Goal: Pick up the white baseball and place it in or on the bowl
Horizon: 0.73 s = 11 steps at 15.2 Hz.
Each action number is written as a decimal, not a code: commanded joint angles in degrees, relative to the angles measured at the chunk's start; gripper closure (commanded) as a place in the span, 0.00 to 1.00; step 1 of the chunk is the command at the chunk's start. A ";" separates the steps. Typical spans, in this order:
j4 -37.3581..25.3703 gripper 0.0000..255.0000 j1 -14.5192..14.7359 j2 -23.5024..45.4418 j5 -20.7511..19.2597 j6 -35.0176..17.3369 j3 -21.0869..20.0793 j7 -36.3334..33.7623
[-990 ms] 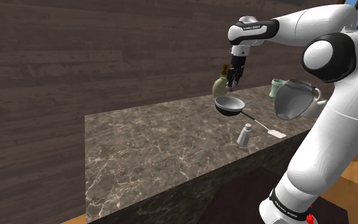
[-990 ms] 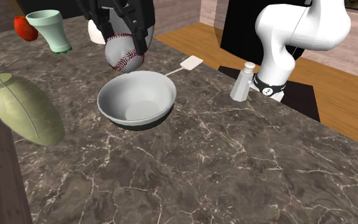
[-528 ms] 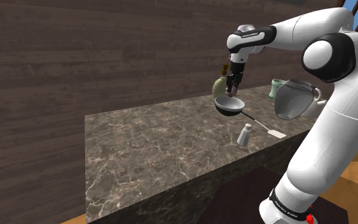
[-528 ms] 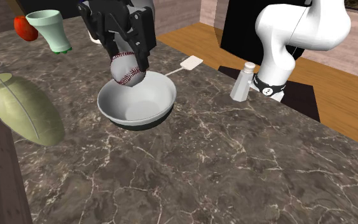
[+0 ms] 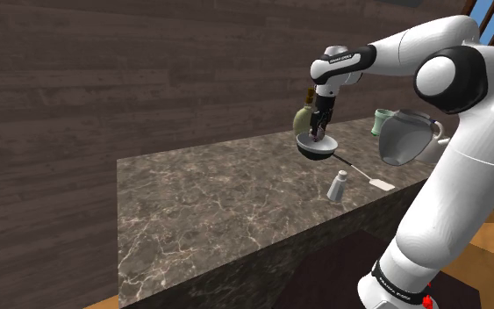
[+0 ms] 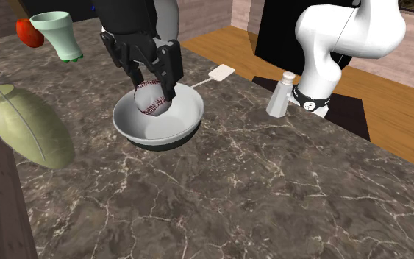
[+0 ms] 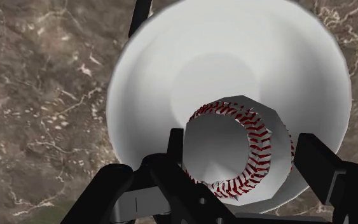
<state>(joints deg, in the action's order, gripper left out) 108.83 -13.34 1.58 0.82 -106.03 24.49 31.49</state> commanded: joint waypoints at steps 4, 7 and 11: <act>0.14 1.00 -0.01 0.07 0.04 -0.24 0.01 0.03; 0.14 0.00 -0.01 0.07 0.04 -0.24 0.01 0.03; 0.14 0.00 -0.01 0.07 0.03 -0.24 0.01 0.03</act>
<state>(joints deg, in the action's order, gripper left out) 108.98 -13.35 1.65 0.85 -106.27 24.50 31.52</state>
